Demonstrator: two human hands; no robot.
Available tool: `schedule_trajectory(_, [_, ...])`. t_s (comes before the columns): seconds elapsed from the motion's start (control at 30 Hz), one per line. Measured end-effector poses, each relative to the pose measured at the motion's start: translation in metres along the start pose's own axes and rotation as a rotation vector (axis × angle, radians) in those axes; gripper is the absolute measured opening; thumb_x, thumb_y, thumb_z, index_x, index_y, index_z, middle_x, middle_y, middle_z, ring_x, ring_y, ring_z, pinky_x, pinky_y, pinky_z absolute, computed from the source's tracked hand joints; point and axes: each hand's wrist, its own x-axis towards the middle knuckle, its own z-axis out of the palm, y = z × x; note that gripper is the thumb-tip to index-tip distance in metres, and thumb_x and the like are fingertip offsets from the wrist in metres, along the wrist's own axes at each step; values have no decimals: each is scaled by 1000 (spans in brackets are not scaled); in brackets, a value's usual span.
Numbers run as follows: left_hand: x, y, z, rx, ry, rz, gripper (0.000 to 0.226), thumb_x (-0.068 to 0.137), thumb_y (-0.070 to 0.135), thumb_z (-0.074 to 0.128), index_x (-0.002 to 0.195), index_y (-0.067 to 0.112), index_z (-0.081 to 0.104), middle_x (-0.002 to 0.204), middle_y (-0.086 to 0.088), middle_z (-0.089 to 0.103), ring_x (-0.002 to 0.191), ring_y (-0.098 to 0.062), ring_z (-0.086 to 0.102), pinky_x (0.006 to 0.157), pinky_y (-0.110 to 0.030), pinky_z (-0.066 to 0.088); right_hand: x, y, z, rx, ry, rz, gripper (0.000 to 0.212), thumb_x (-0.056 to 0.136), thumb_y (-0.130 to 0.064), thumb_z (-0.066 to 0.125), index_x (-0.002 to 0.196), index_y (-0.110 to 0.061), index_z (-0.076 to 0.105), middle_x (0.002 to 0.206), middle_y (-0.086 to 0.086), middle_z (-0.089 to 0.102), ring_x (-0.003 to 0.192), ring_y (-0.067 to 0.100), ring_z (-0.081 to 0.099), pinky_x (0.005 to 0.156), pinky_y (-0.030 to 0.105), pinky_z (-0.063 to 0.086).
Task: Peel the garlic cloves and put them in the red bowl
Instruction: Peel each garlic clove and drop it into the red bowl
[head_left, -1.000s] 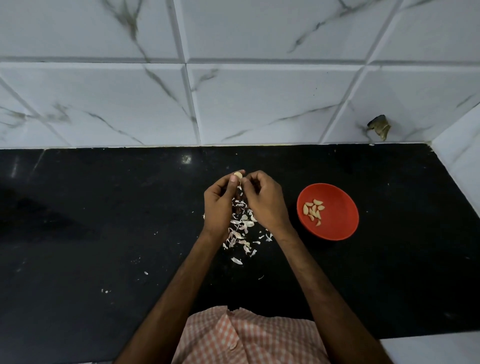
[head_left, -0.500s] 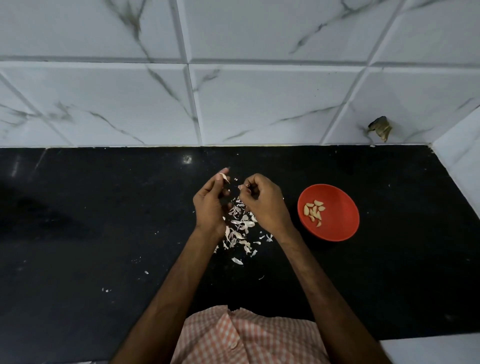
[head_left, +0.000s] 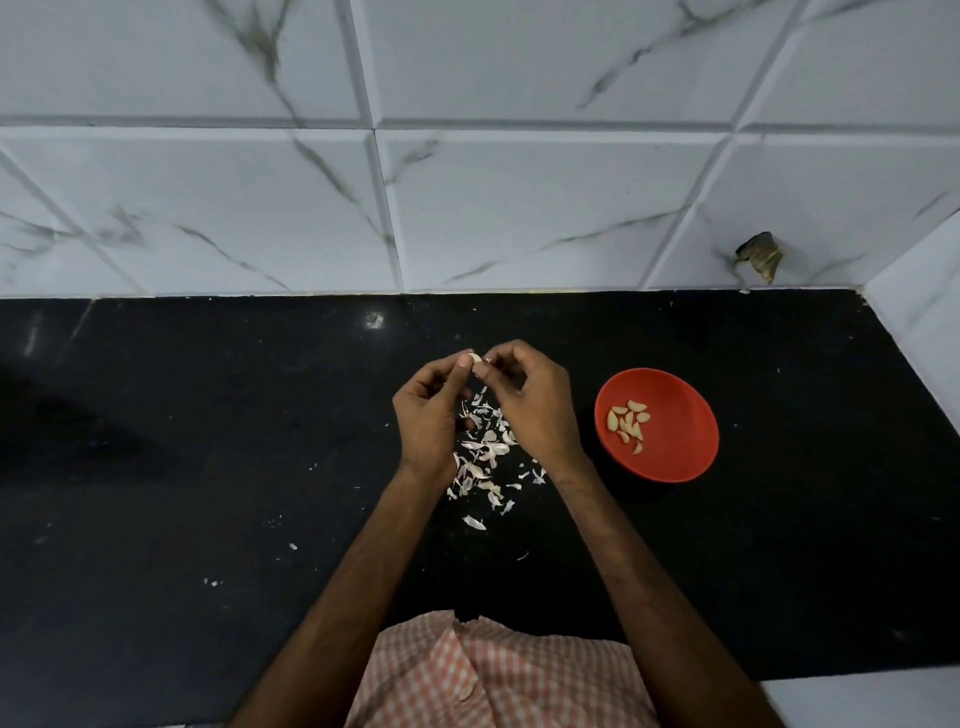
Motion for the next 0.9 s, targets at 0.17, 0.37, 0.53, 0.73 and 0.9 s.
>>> schedule_trajectory(0.17, [1, 2, -3, 136, -74, 41, 9, 96, 15, 67, 97, 9, 73, 80, -9, 64, 67, -16, 55, 41, -23, 38, 1, 5, -2, 14, 42, 36, 7, 90, -12, 74, 87, -10, 69, 80, -6, 68, 78, 6, 66, 71, 17, 53])
schedule_trajectory(0.37, [8, 10, -14, 510, -157, 228, 13, 96, 20, 68, 98, 11, 77, 82, 2, 75, 71, -15, 68, 58, -27, 53, 2, 8, -6, 23, 25, 95, 1, 91, -11, 73, 92, -10, 73, 83, -6, 72, 79, 3, 68, 73, 14, 53])
schedule_trajectory(0.53, [6, 11, -13, 844, -161, 372, 14, 97, 28, 67, 95, 17, 77, 82, 12, 74, 74, -2, 68, 65, -19, 53, 3, 2, -6, 14, -4, 58, 3, 93, -10, 70, 94, -13, 70, 85, -9, 71, 82, 2, 69, 70, 18, 57])
schedule_trajectory(0.73, [5, 12, -9, 985, -113, 412, 14, 95, 28, 67, 93, 17, 75, 79, 10, 72, 67, -2, 65, 60, -24, 53, 2, 5, -4, 11, -31, 89, 8, 90, -9, 74, 97, -10, 70, 88, -5, 72, 82, 5, 70, 75, 25, 60])
schedule_trajectory(0.9, [3, 13, -6, 1022, -65, 403, 12, 93, 28, 68, 87, 18, 71, 72, 11, 66, 61, -3, 62, 56, -21, 49, 1, 3, -3, -1, -35, 68, 12, 88, -4, 75, 99, -7, 71, 91, -3, 73, 85, 5, 70, 78, 23, 60])
